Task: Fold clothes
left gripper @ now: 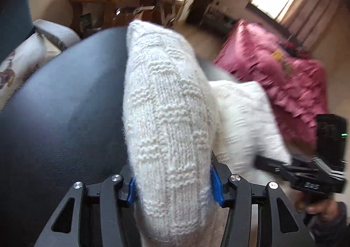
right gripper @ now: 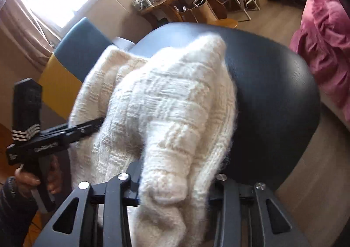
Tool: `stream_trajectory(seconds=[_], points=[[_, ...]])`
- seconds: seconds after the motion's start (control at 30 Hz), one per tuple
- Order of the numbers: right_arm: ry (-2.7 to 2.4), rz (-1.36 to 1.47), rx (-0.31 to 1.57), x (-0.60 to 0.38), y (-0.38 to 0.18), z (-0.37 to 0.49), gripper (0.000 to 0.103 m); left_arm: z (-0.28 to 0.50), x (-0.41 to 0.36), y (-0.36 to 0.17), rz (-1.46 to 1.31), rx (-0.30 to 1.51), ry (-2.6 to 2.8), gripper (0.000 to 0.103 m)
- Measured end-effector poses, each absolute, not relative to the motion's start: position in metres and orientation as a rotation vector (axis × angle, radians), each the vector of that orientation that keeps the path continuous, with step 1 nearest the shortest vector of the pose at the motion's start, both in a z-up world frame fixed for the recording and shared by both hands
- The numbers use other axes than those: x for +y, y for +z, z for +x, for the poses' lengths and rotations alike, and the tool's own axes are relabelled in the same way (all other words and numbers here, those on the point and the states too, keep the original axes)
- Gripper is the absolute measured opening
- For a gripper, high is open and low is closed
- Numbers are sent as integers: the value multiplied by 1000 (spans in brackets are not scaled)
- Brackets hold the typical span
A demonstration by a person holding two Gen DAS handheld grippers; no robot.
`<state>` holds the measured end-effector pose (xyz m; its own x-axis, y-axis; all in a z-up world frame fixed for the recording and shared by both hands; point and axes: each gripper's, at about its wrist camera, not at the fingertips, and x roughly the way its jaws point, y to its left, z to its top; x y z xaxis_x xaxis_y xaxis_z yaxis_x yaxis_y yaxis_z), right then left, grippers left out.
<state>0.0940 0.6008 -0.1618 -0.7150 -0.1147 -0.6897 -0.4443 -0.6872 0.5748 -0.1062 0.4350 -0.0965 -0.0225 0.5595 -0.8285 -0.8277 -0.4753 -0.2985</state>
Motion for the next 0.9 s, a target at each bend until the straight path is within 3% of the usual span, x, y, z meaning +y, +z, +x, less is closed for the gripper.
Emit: stream_trajectory(seconds=[0.07,0.27,0.47,0.57,0.7,0.77,0.9], points=[[2502,-1011,1236,606,-170,103,41,-117,434,-109,-1251,281,1711,75],[2519,-954,1356,621,-169,117,48,-122,416,-98,-1213,235,1821,78],[2677,-779,920,598,-89,153,49,-108,397,-63,-1020,271,1973,77],[2806,-809,715,569,-62,139,49,-99,411,-72,-1021,317,1961,77],[2731,-1110,482,540,-89,94,47,-86,429,-85,-1023,379,1943,77],[2637,-1222,476,538,-119,92,45,-80,438,-91,-1023,409,1934,77],[2621,-1148,488,540,-141,105,45,-68,456,-102,-1024,469,1917,79]])
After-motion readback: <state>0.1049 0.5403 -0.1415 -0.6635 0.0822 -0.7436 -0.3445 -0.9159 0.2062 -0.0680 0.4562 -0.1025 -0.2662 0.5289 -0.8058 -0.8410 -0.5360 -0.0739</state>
